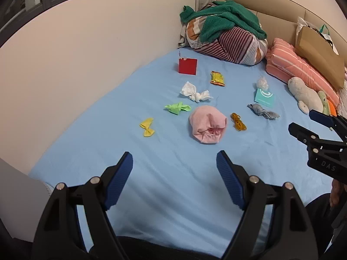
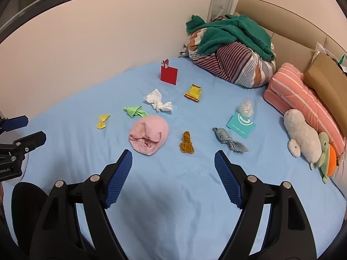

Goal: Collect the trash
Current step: 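Move both open tools back over the bed items, then grasp the pink cloth with the left tool while the right tool grasps the orange rubber bands, then carry the pink cloth and rubber bands over the grey bin with both tools, then open both tools to drop the cloth and rubber bands into the bin, then move both open tools back toward the yellow bow and green cloth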

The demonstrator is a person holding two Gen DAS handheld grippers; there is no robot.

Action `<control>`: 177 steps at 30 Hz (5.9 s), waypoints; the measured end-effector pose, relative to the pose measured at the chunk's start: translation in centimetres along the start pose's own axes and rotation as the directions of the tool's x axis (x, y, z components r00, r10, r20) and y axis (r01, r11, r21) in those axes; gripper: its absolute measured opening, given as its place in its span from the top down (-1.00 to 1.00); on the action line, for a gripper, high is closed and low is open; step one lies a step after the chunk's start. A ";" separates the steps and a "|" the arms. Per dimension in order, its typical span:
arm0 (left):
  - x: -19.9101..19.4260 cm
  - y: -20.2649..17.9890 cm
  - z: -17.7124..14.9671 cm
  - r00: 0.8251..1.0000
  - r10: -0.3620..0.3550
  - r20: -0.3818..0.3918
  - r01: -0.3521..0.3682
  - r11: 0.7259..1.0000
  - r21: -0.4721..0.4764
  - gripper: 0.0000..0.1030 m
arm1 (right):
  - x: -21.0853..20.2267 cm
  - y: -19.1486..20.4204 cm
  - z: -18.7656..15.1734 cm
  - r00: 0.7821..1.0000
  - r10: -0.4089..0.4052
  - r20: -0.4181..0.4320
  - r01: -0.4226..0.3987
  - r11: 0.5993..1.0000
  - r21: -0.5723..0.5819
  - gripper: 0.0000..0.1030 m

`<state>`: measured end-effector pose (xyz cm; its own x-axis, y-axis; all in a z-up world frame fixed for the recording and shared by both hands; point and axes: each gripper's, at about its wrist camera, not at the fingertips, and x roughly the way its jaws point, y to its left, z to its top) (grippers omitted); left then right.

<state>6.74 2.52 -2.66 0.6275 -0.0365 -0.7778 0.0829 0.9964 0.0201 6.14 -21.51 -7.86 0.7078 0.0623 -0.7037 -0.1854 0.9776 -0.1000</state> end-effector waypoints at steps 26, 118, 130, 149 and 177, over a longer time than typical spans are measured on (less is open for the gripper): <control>22.8 -4.9 3.2 0.986 -0.038 -0.163 0.048 0.997 0.061 -0.54 | 23.0 -4.7 -0.3 0.977 -0.033 -0.209 0.044 0.998 0.046 -0.27; -30.8 33.8 -20.0 0.805 0.587 -0.080 -0.520 0.636 -0.570 0.76 | -16.5 49.6 4.0 0.653 0.735 -0.183 -0.631 0.394 -0.668 0.76; -29.6 36.3 -17.8 0.815 0.577 -0.061 -0.506 0.656 -0.560 0.75 | -15.4 52.8 5.0 0.654 0.726 -0.211 -0.631 0.370 -0.682 0.76; -25.6 37.2 -14.2 0.851 0.523 -0.037 -0.460 0.711 -0.532 0.58 | -13.1 52.7 6.9 0.709 0.682 -0.182 -0.587 0.426 -0.689 -0.05; -25.9 31.6 -15.6 0.840 0.540 -0.047 -0.481 0.702 -0.525 -0.33 | -12.7 47.6 5.1 0.733 0.660 -0.166 -0.576 0.472 -0.667 -0.05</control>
<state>-18.96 36.11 8.32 0.5356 0.5110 -0.6723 -0.6502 0.7576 0.0578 -8.26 25.22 -0.09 0.2831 0.6570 -0.6987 -0.9502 0.2912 -0.1111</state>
